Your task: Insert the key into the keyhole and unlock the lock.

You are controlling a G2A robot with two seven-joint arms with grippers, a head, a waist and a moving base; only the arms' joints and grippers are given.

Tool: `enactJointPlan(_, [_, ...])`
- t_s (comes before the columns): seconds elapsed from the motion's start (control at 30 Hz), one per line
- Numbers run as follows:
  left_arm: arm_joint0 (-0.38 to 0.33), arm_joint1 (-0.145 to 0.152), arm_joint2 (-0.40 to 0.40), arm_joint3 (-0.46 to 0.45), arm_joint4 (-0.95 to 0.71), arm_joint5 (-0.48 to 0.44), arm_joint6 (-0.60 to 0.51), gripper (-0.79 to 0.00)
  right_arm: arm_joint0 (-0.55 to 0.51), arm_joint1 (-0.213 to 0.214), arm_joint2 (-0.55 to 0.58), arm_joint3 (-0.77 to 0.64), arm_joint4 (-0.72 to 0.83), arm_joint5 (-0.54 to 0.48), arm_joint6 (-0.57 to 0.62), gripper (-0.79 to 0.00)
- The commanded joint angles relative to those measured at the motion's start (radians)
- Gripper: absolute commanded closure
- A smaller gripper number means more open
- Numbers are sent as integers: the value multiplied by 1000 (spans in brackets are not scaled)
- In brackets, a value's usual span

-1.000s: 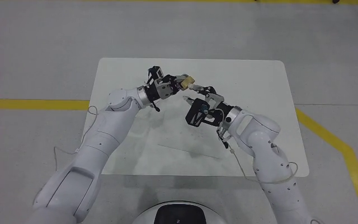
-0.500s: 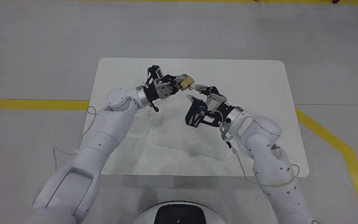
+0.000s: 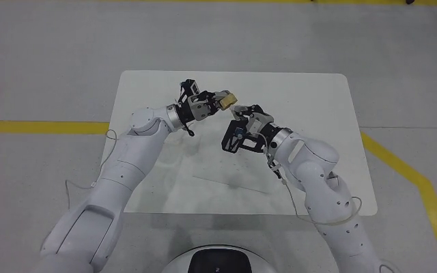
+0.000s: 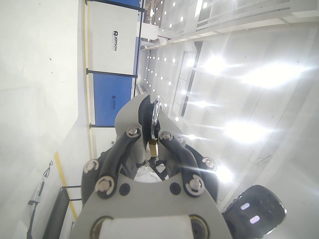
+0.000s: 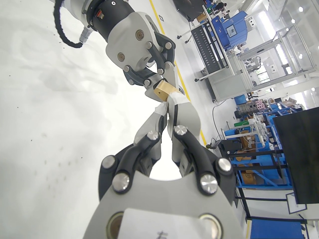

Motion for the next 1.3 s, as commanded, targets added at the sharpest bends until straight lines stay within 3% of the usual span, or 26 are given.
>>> enactJointPlan(0.0, [-1,0,-1,-1,3,1,0,0,-1,0,0,3,6,3,-2,0])
enactJointPlan(0.37, [-2,-3,-3,-1,13,-14,2,0,-22,-8,65,151,346,50,-129,0])
enactJointPlan(0.67, [1,0,-9,1,40,-36,-8,0,-51,-5,104,199,487,64,-187,0])
enactJointPlan(0.87, [-2,2,-24,8,40,-43,-2,0,-64,1,118,185,464,67,-211,0])
enactJointPlan(0.9, [-3,3,-26,8,40,-44,-1,0,-65,4,120,171,432,65,-210,-209])
enactJointPlan(0.97, [-3,3,-29,7,40,-44,1,0,-70,9,117,136,367,60,-212,-329])
enactJointPlan(1.27, [-4,-4,-18,6,44,-43,16,0,-76,16,55,29,165,85,-175,-314])
